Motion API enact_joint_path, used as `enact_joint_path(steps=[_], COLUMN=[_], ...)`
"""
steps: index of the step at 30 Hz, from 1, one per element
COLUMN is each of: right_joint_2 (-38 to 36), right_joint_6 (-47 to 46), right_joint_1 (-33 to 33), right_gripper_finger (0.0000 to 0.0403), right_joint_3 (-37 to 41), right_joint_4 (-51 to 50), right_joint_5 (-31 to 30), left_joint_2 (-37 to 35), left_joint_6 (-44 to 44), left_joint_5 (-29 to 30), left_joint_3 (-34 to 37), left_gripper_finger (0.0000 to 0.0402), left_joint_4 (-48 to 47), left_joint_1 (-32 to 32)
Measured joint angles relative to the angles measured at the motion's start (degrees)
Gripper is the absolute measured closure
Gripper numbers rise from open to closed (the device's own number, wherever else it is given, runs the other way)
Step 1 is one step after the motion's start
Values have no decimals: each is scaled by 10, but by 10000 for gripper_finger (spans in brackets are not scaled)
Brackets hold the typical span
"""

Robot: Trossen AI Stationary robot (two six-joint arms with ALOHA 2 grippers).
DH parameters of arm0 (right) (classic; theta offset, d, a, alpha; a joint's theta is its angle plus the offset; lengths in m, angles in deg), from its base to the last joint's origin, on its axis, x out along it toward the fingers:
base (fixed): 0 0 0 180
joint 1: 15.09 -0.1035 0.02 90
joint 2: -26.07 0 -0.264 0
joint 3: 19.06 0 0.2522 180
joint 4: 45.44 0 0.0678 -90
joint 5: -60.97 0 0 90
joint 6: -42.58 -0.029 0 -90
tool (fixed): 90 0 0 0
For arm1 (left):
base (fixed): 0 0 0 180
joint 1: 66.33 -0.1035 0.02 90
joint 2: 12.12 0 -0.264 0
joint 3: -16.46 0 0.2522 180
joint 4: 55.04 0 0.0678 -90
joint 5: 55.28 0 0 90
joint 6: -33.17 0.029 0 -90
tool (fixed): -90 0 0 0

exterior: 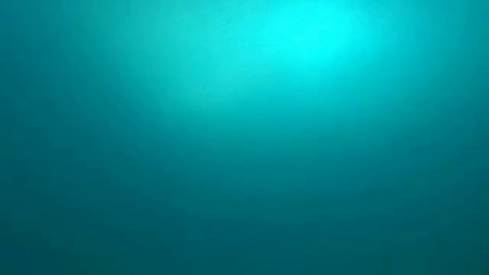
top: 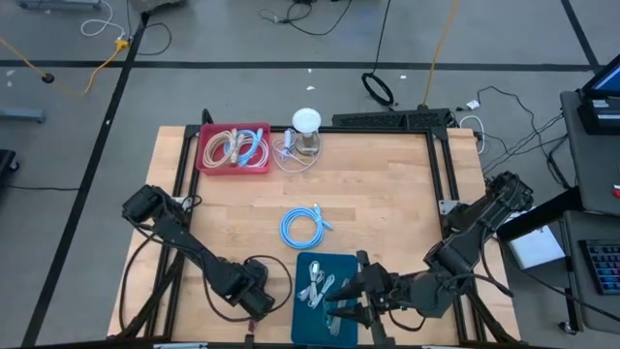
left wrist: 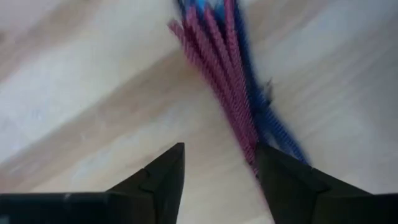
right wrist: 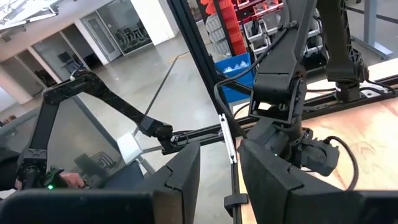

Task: Pick & Place USB Port
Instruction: Put the red USB cable into the blue bin

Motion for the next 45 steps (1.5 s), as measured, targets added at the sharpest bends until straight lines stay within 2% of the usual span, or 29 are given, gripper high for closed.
enact_joint_path(steps=[14, 33, 45], right_joint_2=[0, 0, 0], right_joint_6=[11, 12, 14], right_joint_1=[3, 12, 12], right_gripper_finger=[293, 293, 293], right_joint_3=[0, 0, 0], right_joint_4=[-16, -22, -20], right_joint_5=[-17, -15, -15], left_joint_2=[-81, -49, 6], left_joint_6=[30, 15, 13], left_joint_5=[46, 43, -2], left_joint_3=[0, 1, 0], left_gripper_finger=[203, 203, 206], left_joint_4=[-5, 17, 30], left_joint_1=[-56, -25, -17])
